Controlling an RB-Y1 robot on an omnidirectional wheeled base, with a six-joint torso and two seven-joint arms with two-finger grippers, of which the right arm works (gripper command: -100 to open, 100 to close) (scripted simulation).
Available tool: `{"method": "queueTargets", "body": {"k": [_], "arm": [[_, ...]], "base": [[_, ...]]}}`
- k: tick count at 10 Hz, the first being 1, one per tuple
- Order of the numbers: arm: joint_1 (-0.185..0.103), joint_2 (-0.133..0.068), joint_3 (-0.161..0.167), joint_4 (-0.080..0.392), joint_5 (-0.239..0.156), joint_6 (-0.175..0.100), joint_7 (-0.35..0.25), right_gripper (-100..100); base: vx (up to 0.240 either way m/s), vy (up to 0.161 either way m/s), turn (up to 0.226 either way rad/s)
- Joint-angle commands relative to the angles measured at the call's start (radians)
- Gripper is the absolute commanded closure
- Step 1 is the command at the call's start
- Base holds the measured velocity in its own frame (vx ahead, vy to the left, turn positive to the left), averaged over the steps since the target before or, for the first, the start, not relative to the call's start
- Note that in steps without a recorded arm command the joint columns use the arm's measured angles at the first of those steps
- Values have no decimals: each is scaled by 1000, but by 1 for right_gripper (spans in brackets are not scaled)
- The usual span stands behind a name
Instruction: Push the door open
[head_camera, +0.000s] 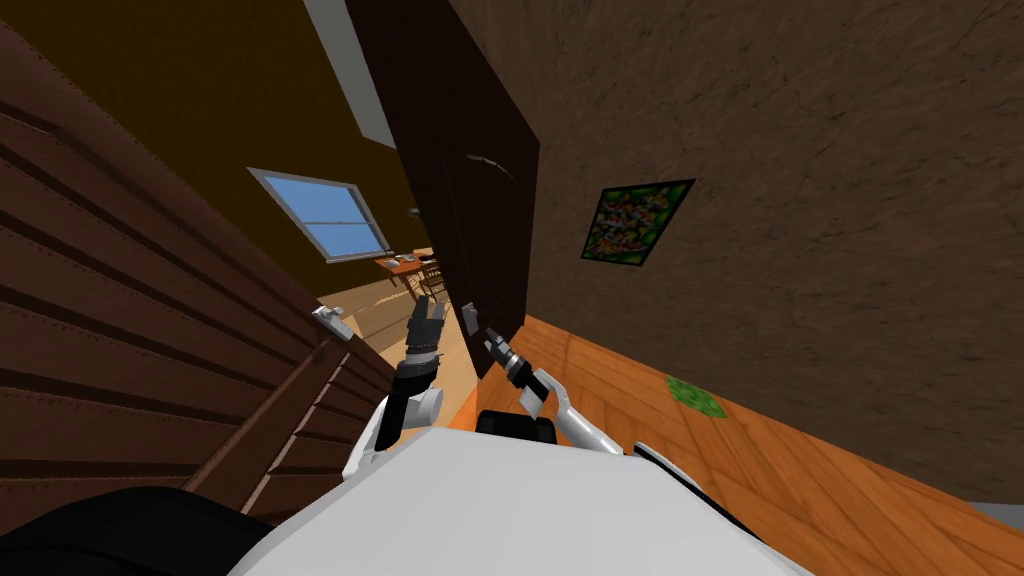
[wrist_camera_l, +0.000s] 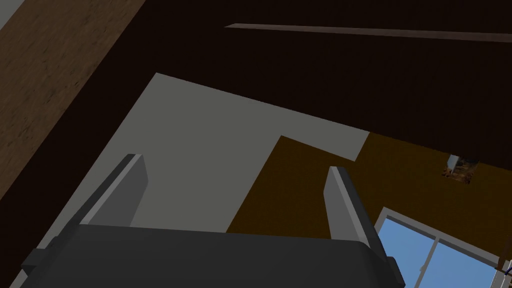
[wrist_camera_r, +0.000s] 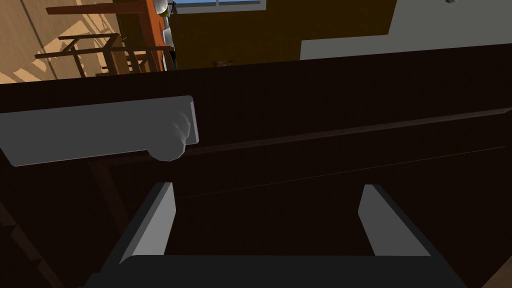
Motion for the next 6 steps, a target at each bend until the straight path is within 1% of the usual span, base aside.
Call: {"method": "queueTargets", "body": {"k": [1, 2, 6], "arm": [[-22, -1, 31, 34, -2, 4, -7, -100], [-29, -2, 40, 45, -3, 5, -9, -100], [-77, -6, 101, 114, -9, 11, -25, -100]], "base": [[143, -27, 4], [138, -29, 2], [158, -17, 3]]}}
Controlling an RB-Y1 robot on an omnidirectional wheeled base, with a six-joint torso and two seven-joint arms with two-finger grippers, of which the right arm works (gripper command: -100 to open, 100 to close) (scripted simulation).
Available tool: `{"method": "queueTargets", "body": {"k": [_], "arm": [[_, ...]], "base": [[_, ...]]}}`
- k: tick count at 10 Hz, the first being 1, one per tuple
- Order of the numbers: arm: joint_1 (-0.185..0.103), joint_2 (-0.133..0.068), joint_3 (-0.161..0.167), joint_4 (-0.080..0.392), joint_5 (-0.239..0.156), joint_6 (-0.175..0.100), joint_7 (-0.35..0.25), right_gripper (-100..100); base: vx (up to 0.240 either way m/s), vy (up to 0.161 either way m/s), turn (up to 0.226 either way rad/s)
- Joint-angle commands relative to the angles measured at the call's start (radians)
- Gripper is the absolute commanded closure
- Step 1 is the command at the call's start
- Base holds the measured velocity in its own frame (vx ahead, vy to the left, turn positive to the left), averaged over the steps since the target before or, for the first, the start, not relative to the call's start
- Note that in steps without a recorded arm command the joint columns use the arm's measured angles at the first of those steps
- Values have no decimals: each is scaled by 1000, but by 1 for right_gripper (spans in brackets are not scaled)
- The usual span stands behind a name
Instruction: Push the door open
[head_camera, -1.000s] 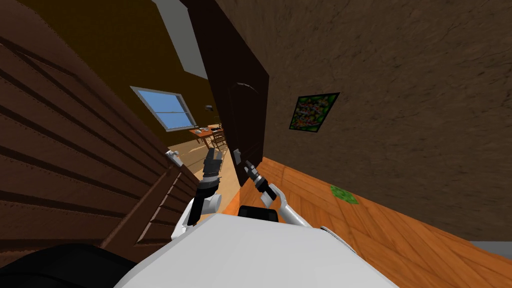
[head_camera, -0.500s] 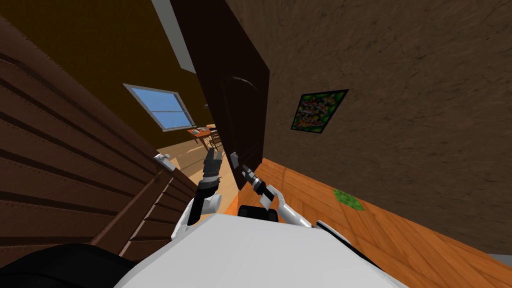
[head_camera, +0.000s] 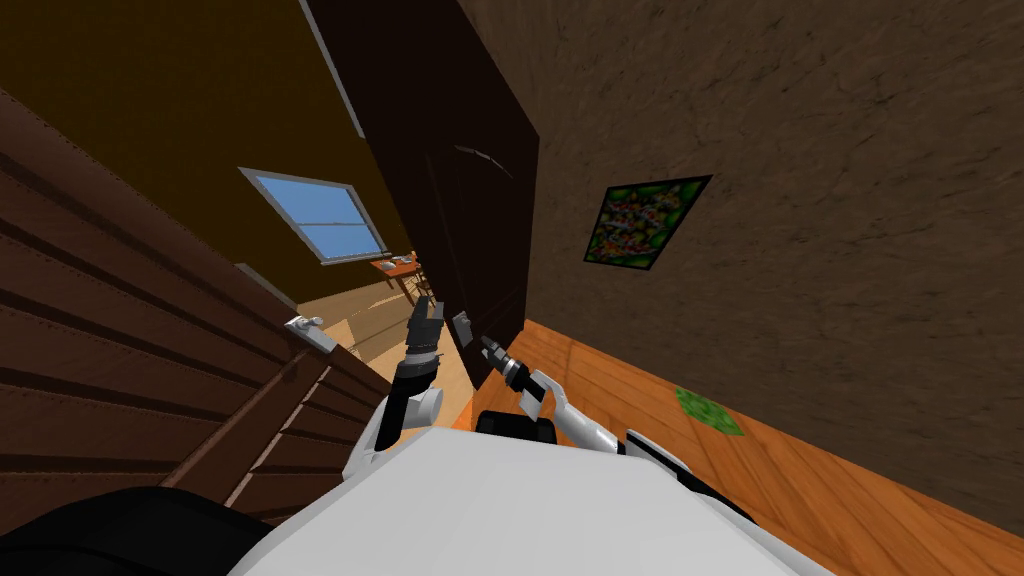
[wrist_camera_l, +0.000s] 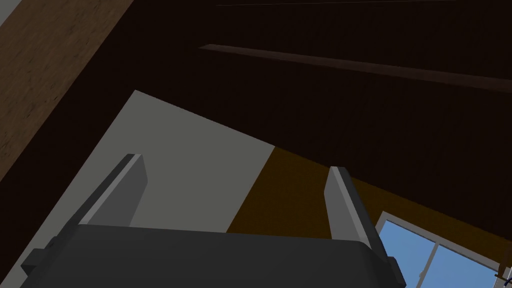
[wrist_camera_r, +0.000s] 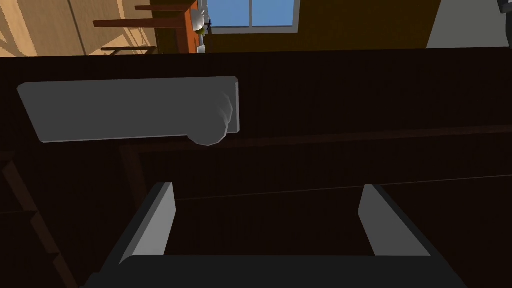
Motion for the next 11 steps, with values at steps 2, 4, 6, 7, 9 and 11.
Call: {"method": "queueTargets", "body": {"k": [2, 4, 6, 7, 9, 11], "arm": [[-20, 3, 23, 36, -2, -2, -6, -100], [-40, 2, 49, 65, -4, 1, -12, -100], [-59, 1, 74, 94, -7, 4, -19, -100], [-52, 5, 66, 90, -5, 0, -14, -100], [-52, 15, 60, 104, -3, -2, -10, -100], [-50, 24, 52, 114, -1, -2, -5, -100]], "base": [[87, 0, -1], [91, -5, 1], [139, -22, 3], [59, -11, 3], [74, 123, 44], [97, 173, 33]]}}
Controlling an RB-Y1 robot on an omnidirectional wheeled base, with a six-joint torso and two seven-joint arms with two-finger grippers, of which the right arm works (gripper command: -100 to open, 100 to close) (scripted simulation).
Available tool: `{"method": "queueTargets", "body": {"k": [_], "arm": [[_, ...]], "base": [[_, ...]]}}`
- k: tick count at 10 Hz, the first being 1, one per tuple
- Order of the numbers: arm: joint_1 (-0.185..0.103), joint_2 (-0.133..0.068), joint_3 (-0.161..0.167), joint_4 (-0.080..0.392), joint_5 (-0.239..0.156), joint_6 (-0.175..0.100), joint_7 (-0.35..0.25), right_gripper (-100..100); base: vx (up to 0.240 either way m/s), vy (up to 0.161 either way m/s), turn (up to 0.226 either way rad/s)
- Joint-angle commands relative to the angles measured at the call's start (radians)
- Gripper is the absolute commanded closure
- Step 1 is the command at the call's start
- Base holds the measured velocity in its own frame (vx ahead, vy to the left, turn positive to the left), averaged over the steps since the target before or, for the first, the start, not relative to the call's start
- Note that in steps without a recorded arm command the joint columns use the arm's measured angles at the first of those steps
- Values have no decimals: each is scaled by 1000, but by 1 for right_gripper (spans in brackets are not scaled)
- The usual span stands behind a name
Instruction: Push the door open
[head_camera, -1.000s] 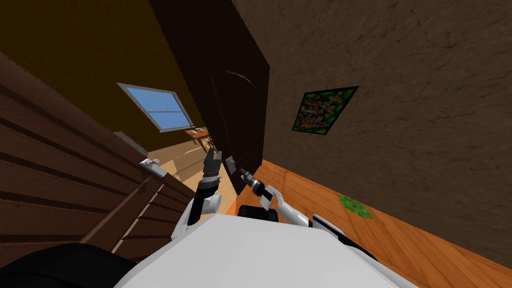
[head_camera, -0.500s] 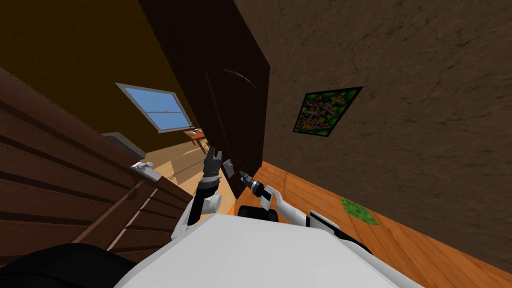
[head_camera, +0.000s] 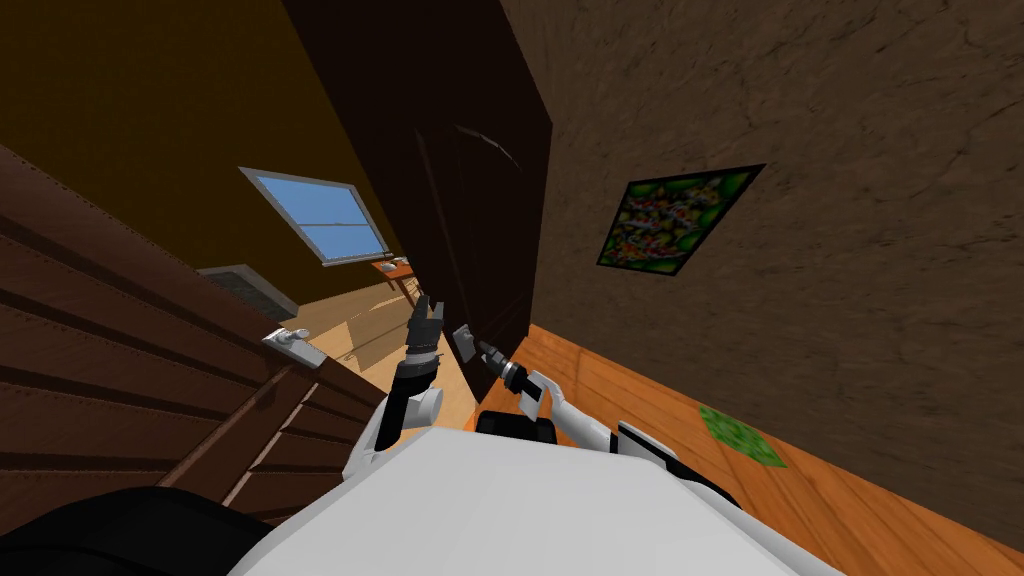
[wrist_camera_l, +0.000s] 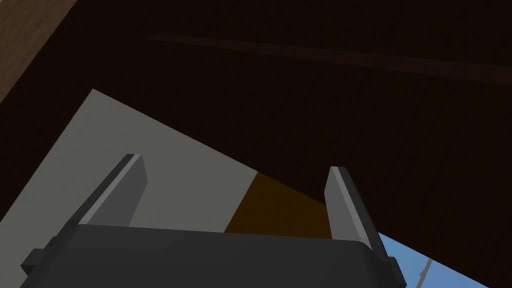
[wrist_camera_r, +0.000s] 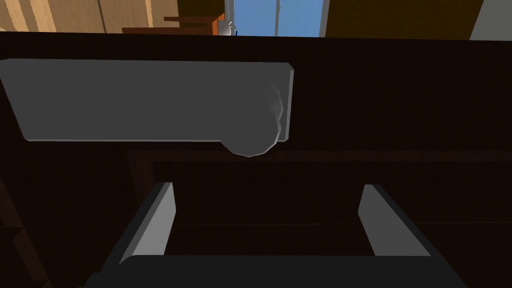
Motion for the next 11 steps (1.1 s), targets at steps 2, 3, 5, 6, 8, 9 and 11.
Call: {"method": "queueTargets", "body": {"k": [2, 3, 5, 6, 8, 9, 11], "arm": [[3, 15, -13, 17, 3, -2, 8, -100], [5, 21, -17, 24, 4, -2, 11, -100], [6, 29, -24, 33, 6, -3, 15, -100], [5, 27, -22, 31, 5, -3, 13, -100], [5, 27, -22, 31, 5, -3, 13, 100], [5, 27, -22, 31, 5, -3, 13, 100], [5, 27, -22, 31, 5, -3, 13, 100]], "base": [[117, 192, 52], [111, 164, 41], [110, 170, 38], [36, 74, -6], [-7, -19, 3], [-13, -27, 1], [-8, -13, -1]]}}
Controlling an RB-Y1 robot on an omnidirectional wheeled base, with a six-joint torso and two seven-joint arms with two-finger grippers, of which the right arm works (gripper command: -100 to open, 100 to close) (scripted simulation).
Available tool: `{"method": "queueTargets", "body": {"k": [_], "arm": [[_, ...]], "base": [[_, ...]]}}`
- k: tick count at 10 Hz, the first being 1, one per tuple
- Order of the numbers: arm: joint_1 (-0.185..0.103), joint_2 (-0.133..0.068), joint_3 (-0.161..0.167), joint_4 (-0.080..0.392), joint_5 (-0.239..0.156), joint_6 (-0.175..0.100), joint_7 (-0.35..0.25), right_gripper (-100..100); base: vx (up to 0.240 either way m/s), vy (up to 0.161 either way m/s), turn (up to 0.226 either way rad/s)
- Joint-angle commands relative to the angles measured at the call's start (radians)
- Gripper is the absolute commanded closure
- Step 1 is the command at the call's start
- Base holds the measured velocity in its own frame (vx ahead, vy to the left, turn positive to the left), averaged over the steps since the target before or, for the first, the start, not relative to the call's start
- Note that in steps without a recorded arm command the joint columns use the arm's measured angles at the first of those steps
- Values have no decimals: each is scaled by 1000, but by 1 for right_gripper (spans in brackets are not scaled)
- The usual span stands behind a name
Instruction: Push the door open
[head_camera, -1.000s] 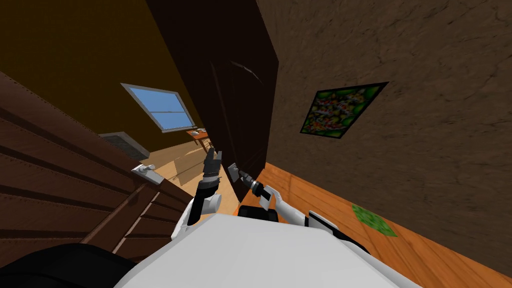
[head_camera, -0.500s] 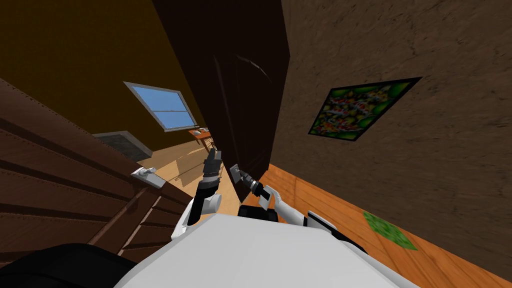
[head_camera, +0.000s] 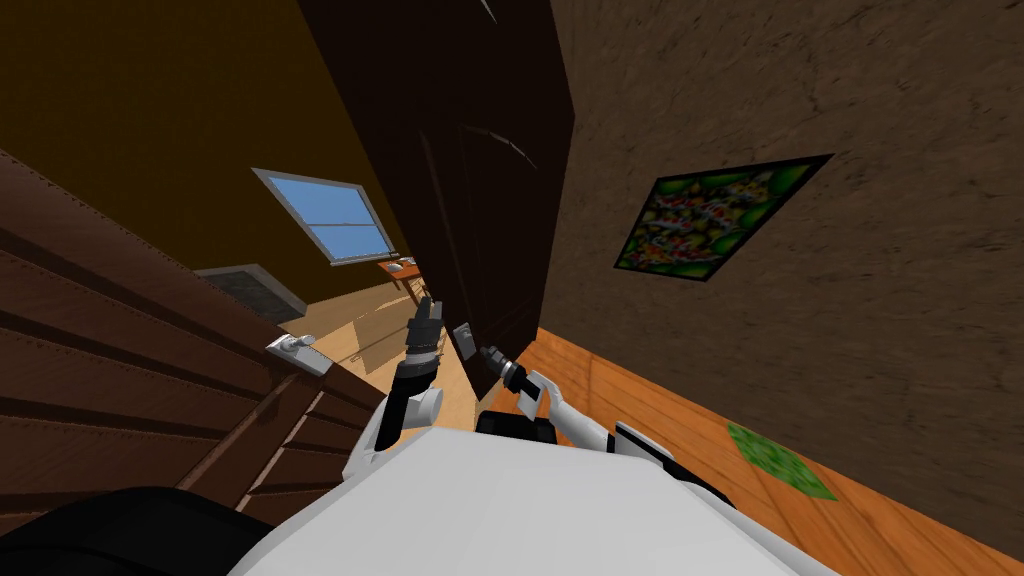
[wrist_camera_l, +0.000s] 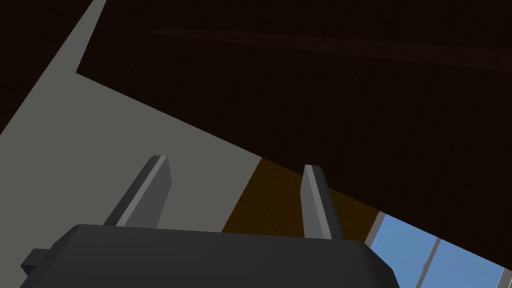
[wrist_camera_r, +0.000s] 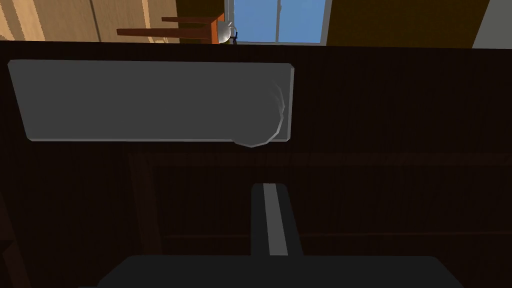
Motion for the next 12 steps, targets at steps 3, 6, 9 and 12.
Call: {"method": "queueTargets", "body": {"k": [3, 6, 9, 12], "arm": [[3, 17, -54, 21, 2, 16, 19, -100], [5, 34, -107, 42, 3, 32, 38, -100], [2, 38, -109, 55, 6, 22, 41, -100], [2, 49, -122, 69, 10, 18, 50, -100]], "base": [[-105, 10, -73], [-167, 50, -76], [47, 94, 27], [135, 155, 33]]}}
